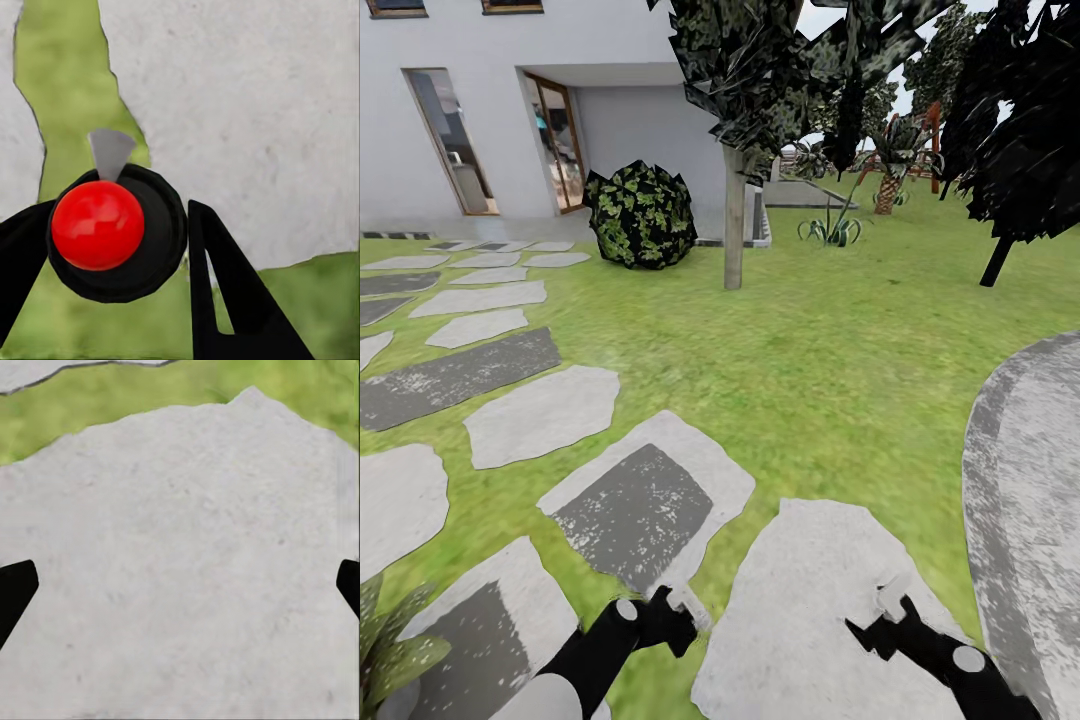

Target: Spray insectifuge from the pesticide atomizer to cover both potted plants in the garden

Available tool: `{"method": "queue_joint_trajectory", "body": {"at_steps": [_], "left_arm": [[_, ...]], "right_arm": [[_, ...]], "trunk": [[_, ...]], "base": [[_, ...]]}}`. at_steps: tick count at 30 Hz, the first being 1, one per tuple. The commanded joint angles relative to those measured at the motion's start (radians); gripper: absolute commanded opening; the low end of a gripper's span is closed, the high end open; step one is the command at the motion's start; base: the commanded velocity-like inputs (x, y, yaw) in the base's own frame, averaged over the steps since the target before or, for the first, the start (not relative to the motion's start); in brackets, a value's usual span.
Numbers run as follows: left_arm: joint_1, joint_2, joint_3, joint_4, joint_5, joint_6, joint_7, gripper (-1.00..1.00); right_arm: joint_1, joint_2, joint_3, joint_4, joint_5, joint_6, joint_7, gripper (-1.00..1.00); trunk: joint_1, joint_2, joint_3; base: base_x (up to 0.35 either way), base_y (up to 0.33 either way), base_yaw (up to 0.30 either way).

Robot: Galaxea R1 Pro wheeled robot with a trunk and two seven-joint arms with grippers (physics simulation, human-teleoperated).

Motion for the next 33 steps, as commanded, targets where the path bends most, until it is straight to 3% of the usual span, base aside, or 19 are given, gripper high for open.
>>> {"method": "queue_joint_trajectory", "body": {"at_steps": [1,2,4,6,10,11,12,15,16,17,33], "left_arm": [[0.0,-0.001,0.002,0.01,0.024,0.005,0.038,-1.0],[0.0,-0.003,0.004,0.021,0.063,0.004,0.094,-1.0],[0.004,-0.004,0.005,0.029,0.114,0.002,0.158,-1.0],[0.01,-0.001,0.006,0.031,0.133,0.003,0.183,-1.0],[0.06,0.003,0.008,0.032,0.166,-0.012,0.232,-1.0],[0.078,0.003,0.008,0.033,0.191,-0.055,0.28,-1.0],[0.109,0.004,0.008,0.056,0.254,-0.153,0.372,-1.0],[0.13,0.006,0.008,0.142,0.35,-0.239,0.506,-1.0],[0.132,0.008,0.019,0.152,0.369,-0.245,0.518,-1.0],[0.155,0.011,0.036,0.157,0.417,-0.27,0.523,-1.0],[0.162,0.014,0.037,0.129,0.42,-0.274,0.527,-1.0]], "right_arm": [[-0.001,0.002,-0.049,0.032,0.008,-0.008,-0.05,1.0],[-0.001,0.003,-0.103,0.079,0.004,-0.013,-0.127,1.0],[0.001,0.001,-0.174,0.158,-0.009,-0.049,-0.227,1.0],[0.002,0.0,-0.209,0.221,-0.015,-0.133,-0.299,1.0],[0.006,0.003,-0.225,0.328,-0.02,-0.289,-0.499,1.0],[0.006,0.003,-0.226,0.371,-0.02,-0.328,-0.556,1.0],[0.007,0.003,-0.227,0.425,-0.02,-0.363,-0.61,1.0],[0.008,0.001,-0.228,0.459,-0.02,-0.378,-0.635,1.0],[0.008,0.002,-0.228,0.462,-0.021,-0.379,-0.636,1.0],[0.013,0.003,-0.231,0.463,-0.021,-0.379,-0.638,1.0],[0.014,0.003,-0.231,0.465,-0.021,-0.378,-0.637,1.0]], "trunk": [[0.0,0.0,-0.001],[0.0,0.0,-0.001],[0.0,0.0,-0.001],[0.0,0.0,-0.001],[0.0,0.0,-0.001],[0.0,0.0,-0.001],[0.0,0.0,-0.001],[0.0,0.0,-0.001],[0.0,0.0,-0.001],[0.0,0.0,-0.001],[0.0,0.0,-0.001]], "base": [[0.0,0.0,0.0],[0.0,0.0,0.0],[0.0,0.0,0.0],[0.0,0.0,0.0],[0.0,0.0,0.0],[0.0,0.0,0.0],[0.0,0.0,0.0],[0.0,0.0,0.0],[0.0,0.0,0.0],[0.0,0.0,-0.183],[0.0,0.0,-0.262]]}}
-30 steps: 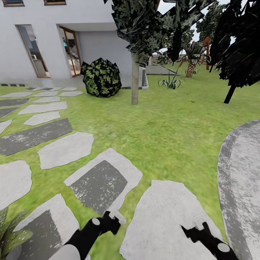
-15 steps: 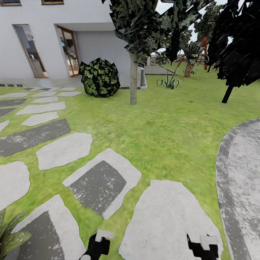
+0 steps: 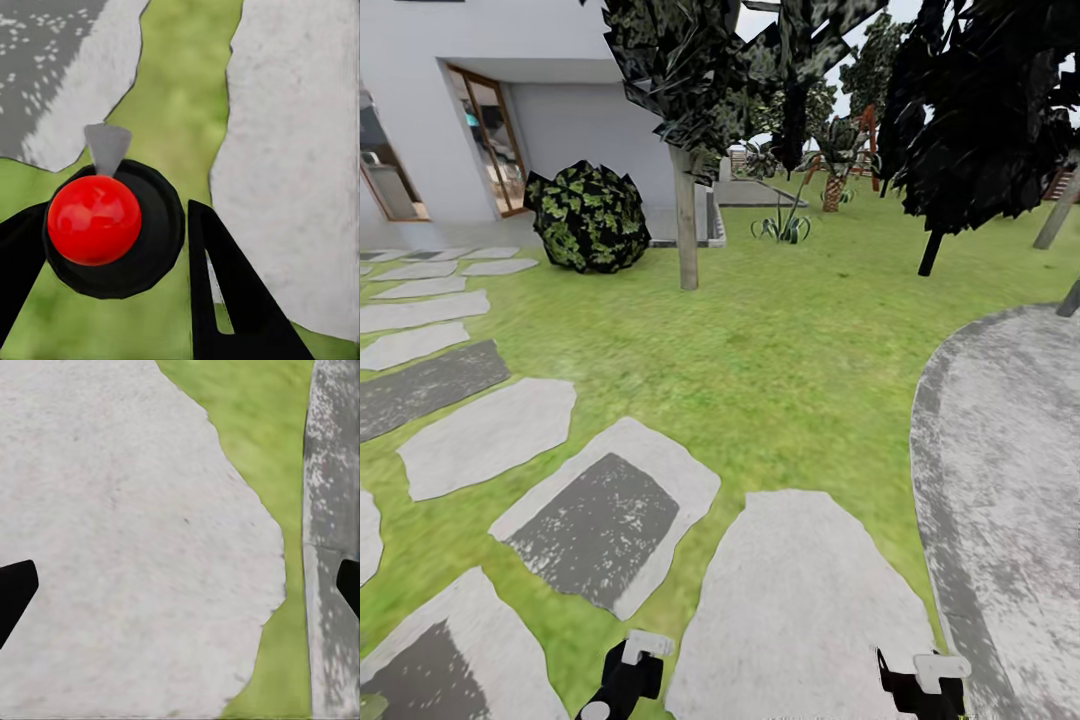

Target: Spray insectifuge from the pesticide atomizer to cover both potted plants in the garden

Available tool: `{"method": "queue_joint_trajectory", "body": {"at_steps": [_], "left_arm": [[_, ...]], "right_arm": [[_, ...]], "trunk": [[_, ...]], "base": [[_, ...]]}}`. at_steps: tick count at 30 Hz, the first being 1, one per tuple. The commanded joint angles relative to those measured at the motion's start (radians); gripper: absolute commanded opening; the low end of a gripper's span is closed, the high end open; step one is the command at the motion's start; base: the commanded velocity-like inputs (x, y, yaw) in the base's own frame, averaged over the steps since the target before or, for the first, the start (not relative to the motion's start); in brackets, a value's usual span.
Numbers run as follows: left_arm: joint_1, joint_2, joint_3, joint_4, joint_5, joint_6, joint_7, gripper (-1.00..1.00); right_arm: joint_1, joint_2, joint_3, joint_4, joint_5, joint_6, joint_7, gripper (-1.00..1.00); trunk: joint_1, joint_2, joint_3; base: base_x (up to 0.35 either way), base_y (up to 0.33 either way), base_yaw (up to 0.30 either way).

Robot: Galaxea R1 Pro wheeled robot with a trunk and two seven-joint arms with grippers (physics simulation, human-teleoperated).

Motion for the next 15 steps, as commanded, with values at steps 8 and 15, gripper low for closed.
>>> {"method": "queue_joint_trajectory", "body": {"at_steps": [8,15], "left_arm": [[-0.001,0.006,-0.002,0.002,-0.009,-0.003,0.002,-1.0],[-0.001,0.01,-0.012,-0.004,-0.014,-0.004,-0.01,-1.0]], "right_arm": [[0.0,0.001,-0.006,0.002,0.01,-0.004,-0.005,1.0],[0.001,0.001,-0.006,0.034,0.01,-0.005,-0.005,1.0]], "trunk": [[0.0,0.0,-0.001],[0.0,0.0,-0.001]], "base": [[0.0,0.0,-0.268],[0.0,0.0,-0.268]]}}
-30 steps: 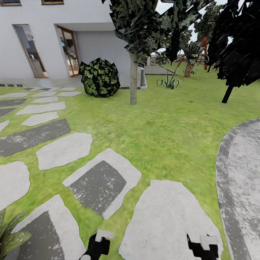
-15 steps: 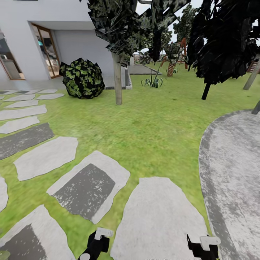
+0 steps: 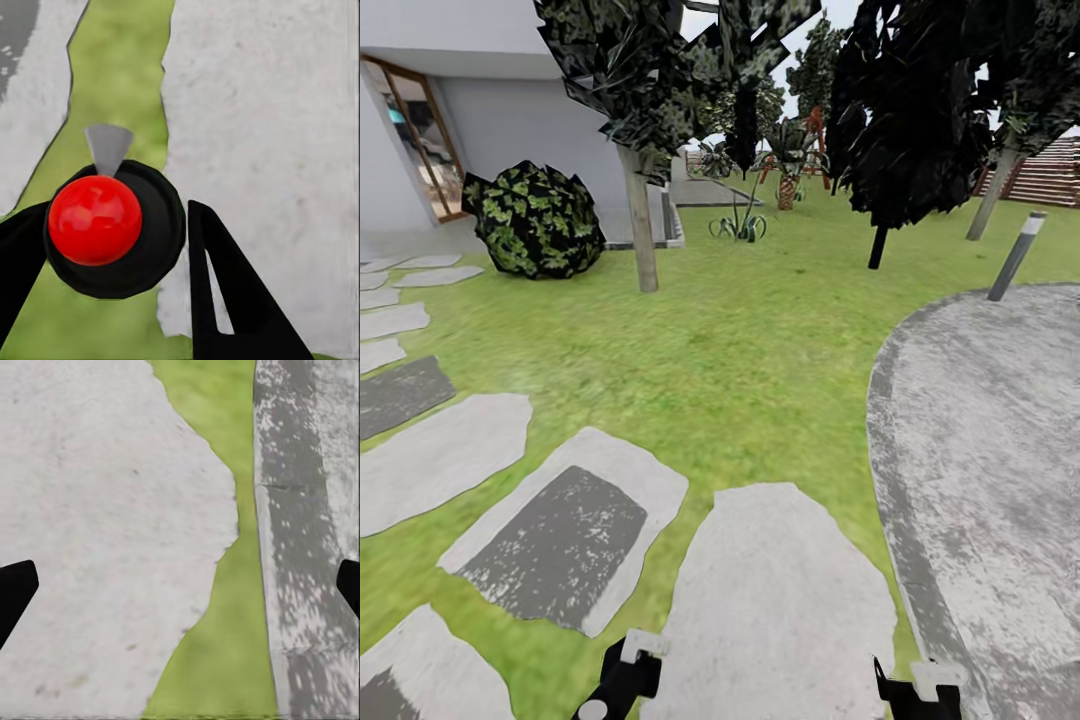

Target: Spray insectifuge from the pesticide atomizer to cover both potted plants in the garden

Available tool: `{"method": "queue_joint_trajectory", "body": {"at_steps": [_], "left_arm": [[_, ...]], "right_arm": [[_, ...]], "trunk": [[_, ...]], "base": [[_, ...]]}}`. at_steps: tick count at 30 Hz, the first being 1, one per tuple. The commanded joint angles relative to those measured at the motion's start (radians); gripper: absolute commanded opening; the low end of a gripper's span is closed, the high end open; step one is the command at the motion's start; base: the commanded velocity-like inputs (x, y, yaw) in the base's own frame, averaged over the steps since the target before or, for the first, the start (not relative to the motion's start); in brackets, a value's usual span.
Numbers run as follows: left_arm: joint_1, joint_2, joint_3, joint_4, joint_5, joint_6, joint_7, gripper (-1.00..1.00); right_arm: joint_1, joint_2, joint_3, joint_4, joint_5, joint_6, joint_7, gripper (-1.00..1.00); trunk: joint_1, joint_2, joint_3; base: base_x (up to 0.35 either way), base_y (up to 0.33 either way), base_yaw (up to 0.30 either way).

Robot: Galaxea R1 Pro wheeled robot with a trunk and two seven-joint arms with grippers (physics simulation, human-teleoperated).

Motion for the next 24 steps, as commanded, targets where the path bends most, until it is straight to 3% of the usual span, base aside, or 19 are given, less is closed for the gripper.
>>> {"method": "queue_joint_trajectory", "body": {"at_steps": [1,9,10,12,14,24], "left_arm": [[0.0,0.0,-0.001,0.002,-0.006,-0.003,0.001,-1.0],[0.0,0.002,0.009,0.004,0.002,-0.003,0.008,-1.0],[0.0,0.003,0.013,0.004,0.003,-0.003,0.01,-1.0],[0.0,0.004,0.041,0.0,0.005,-0.004,0.006,-1.0],[0.0,0.005,0.072,-0.006,0.015,-0.005,-0.001,-1.0],[0.0,0.008,0.086,0.004,0.014,-0.02,-0.001,-1.0]], "right_arm": [[-0.001,0.0,-0.006,0.002,0.011,-0.003,-0.004,1.0],[-0.001,-0.002,-0.009,0.001,0.002,-0.003,-0.009,1.0],[-0.001,-0.002,-0.009,0.001,-0.013,-0.003,-0.015,1.0],[-0.001,-0.002,-0.008,0.0,-0.094,-0.002,-0.039,1.0],[-0.001,-0.002,-0.007,0.0,-0.143,-0.002,-0.045,1.0],[-0.001,-0.002,-0.003,0.002,-0.16,-0.002,-0.046,1.0]], "trunk": [[0.0,0.0,-0.001],[0.0,0.0,-0.001],[0.0,0.0,-0.001],[0.0,0.0,-0.001],[0.0,0.0,-0.001],[0.0,0.0,-0.001]], "base": [[0.0,0.0,-0.268],[0.0,0.0,-0.268],[0.0,0.0,-0.268],[0.0,0.0,-0.268],[0.0,0.0,-0.268],[0.089,-0.051,-0.268]]}}
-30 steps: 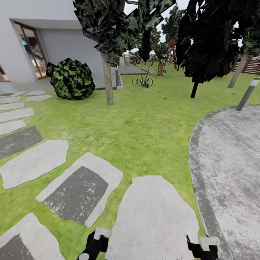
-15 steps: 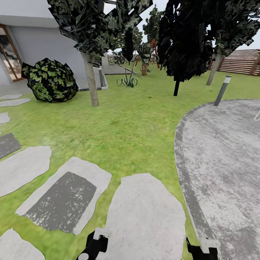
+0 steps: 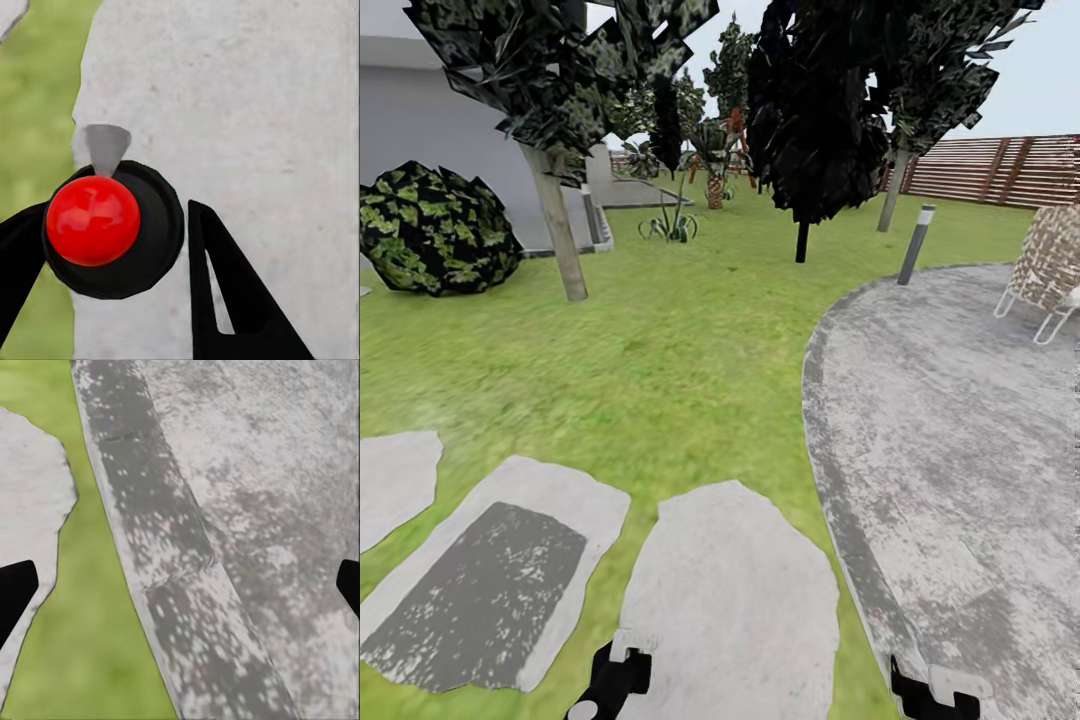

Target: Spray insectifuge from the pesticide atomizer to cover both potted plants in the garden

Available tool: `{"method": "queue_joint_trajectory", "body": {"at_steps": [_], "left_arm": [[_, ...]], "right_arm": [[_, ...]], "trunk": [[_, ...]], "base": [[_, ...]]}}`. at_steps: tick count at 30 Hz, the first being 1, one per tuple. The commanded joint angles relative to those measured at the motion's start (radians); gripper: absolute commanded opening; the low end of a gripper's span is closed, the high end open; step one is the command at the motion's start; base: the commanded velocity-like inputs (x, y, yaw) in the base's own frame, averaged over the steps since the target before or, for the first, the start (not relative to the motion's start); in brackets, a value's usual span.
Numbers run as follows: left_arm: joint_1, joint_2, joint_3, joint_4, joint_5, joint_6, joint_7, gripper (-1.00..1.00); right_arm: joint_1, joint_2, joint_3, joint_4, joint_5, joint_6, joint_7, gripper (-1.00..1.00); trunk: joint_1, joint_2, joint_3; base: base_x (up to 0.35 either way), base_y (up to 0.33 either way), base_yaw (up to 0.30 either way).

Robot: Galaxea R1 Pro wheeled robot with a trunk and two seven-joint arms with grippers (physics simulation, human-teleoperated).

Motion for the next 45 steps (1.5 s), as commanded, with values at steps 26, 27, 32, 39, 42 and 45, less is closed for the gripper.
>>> {"method": "queue_joint_trajectory", "body": {"at_steps": [26,27,32,39,42,45], "left_arm": [[0.0,0.008,0.006,0.002,-0.011,-0.004,0.001,-1.0],[0.0,0.008,0.006,0.002,-0.011,-0.004,0.001,-1.0],[0.0,0.008,0.006,0.003,-0.013,-0.004,0.001,-1.0],[0.0,0.008,0.006,0.003,-0.014,-0.004,0.001,-1.0],[0.0,0.008,0.006,0.003,-0.015,-0.004,0.001,-1.0],[0.0,0.008,0.006,0.003,-0.016,-0.004,0.001,-1.0]], "right_arm": [[-0.001,0.001,-0.002,0.003,0.011,-0.002,-0.007,1.0],[-0.001,0.001,-0.002,0.003,0.011,-0.002,-0.007,1.0],[-0.001,0.001,-0.002,-0.001,0.008,-0.002,-0.009,1.0],[-0.001,0.001,-0.002,0.0,0.008,-0.002,-0.009,1.0],[-0.001,0.001,-0.002,0.0,0.009,-0.002,-0.008,1.0],[-0.001,0.001,-0.002,0.0,0.01,-0.002,-0.007,1.0]], "trunk": [[0.0,0.0,-0.001],[0.0,0.0,-0.001],[0.0,0.0,-0.001],[0.0,0.0,-0.001],[0.0,0.0,-0.001],[0.0,0.0,-0.001]], "base": [[0.26,-0.158,-0.268],[0.284,-0.149,-0.268],[0.29,-0.136,-0.271],[0.298,-0.123,-0.279],[0.298,-0.128,-0.284],[0.293,-0.149,-0.287]]}}
